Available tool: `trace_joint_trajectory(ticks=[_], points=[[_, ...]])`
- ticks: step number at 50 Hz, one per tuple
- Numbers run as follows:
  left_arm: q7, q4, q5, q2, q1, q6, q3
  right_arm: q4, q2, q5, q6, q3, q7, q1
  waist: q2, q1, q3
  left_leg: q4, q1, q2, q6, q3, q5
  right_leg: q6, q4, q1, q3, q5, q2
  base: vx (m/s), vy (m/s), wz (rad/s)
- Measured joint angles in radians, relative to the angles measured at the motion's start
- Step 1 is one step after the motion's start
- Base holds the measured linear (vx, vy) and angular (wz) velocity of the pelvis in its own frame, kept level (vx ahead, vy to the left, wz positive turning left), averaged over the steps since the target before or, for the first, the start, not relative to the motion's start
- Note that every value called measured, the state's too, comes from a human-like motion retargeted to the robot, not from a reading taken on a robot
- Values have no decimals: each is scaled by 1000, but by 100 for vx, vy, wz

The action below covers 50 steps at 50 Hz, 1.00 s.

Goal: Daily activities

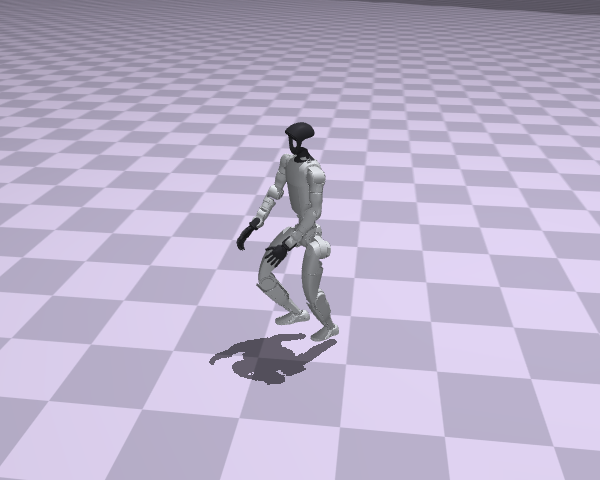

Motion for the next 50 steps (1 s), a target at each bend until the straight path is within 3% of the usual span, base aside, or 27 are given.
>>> trace_joint_trajectory(ticks=[5,8,10,13,15,17,20,22,29,35,40,43,46,50], points=[[13,-48,33,7,-16,-14,-60,-31,-8,-24,-20,27,-63,-79,-24,-2,-19,3,-6,38,-6,114,10,54,-155,70,-46,-14,-37,-4,-22,-148],[20,-61,44,17,-23,-15,-67,-66,-6,-43,-26,52,-93,-128,-10,4,-25,93,-27,105,-18,155,-20,56,-253,108,-45,-47,44,4,-26,-144],[23,-63,38,26,-41,-8,-55,-90,-3,-59,-23,68,-107,-171,38,20,-19,210,-58,201,-30,156,-63,35,-351,157,-56,-50,161,10,-25,-158],[27,-58,12,18,-46,1,-44,-103,7,-90,-17,95,-115,-201,77,51,-1,426,-107,279,-71,41,-46,12,-379,195,-25,-50,280,11,-23,-163],[21,-54,-19,9,-73,11,-30,-101,6,-120,-2,108,-115,-236,156,79,21,606,-154,430,-89,11,-24,-15,-479,255,-35,-10,414,13,-17,-128],[19,-52,-41,-5,-78,18,-24,-94,6,-150,10,123,-114,-245,174,94,33,731,-185,496,-61,-2,0,-24,-484,277,-19,-12,455,14,-12,-94],[7,-48,-77,-24,-103,31,-13,-80,8,-195,31,138,-113,-266,221,131,53,845,-250,527,-55,-79,9,-35,-549,329,16,11,541,16,-5,-103],[-2,-44,-101,-34,-123,38,-12,-74,9,-215,42,138,-111,-274,227,146,58,828,-285,493,-50,-112,-7,-30,-601,364,45,26,555,19,1,-84],[-13,-27,-136,-55,-145,50,-42,-81,28,-225,50,149,-97,-243,187,146,40,565,-316,306,-36,-148,-43,3,-610,402,120,-6,494,20,11,-46],[9,-25,-108,-69,-159,51,-68,-86,26,-235,46,175,-73,-195,156,117,28,509,-254,237,16,-107,-107,14,-460,376,139,-104,422,18,16,5],[61,-65,-113,-68,-179,45,-67,-100,4,-239,45,189,-71,-169,77,73,39,398,-159,105,37,-58,-107,40,-150,274,120,-80,239,19,10,21],[89,-101,-131,-56,-187,36,-69,-110,-5,-236,40,198,-86,-170,60,52,42,325,-111,74,32,-40,-98,-17,-8,170,53,-79,115,24,5,-4],[119,-140,-157,-51,-190,23,-75,-120,-15,-234,32,208,-111,-178,58,18,37,251,-67,68,20,-46,-79,-9,-35,67,38,-62,102,30,1,20],[151,-175,-186,-59,-190,-1,-91,-130,-23,-238,29,220,-132,-185,96,5,14,207,-32,129,-8,-51,-74,33,-282,-31,4,4,177,36,-6,-9]])
